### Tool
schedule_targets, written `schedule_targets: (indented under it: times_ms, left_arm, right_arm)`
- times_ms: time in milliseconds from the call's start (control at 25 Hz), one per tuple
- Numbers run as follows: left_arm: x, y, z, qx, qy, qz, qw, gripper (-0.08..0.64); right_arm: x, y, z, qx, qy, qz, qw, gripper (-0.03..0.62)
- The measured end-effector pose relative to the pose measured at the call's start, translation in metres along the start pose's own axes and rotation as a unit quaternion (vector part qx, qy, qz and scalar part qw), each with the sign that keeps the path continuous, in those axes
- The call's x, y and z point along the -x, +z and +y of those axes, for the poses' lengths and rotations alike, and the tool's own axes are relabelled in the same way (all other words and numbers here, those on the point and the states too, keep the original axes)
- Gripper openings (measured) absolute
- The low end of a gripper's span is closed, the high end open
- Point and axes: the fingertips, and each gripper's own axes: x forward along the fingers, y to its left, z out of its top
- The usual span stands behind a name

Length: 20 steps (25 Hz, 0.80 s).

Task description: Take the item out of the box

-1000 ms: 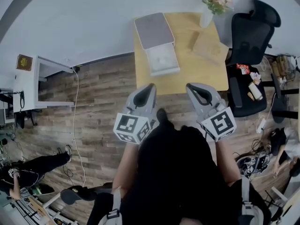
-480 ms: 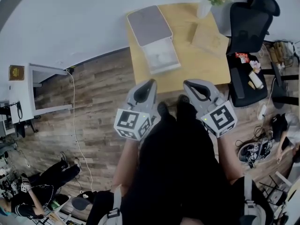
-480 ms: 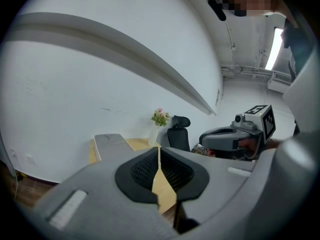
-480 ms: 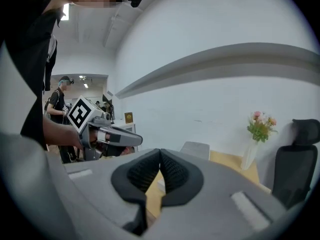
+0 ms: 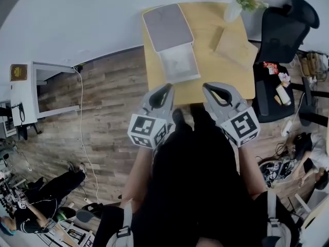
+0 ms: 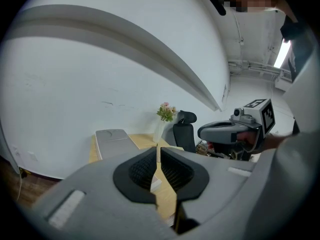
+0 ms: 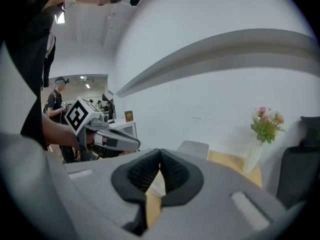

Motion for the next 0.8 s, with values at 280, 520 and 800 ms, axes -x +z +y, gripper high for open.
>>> schedule_targets:
  times_ms: [280, 520, 800]
  left_arm:
    - [-0.038, 0.006, 0.013, 0.0, 0.031, 0.017, 0.9994, 0.017]
    - [-0.064, 0.002, 0.021, 0.014, 0.067, 0.032, 0.9971, 0.06]
    - [-0.091, -0.018, 0.029, 0.029, 0.112, 0.061, 0.9914, 0.098]
  right_arm:
    - [-0.021, 0.007, -0.043, 0.006, 0.03, -0.001, 1.0, 0.003]
    - [-0.037, 0.006, -0.075, -0.002, 0.064, -0.003, 0.998, 0.003]
    - [-0.053, -0.012, -0.097, -0.011, 0.112, 0.007, 0.994, 0.003]
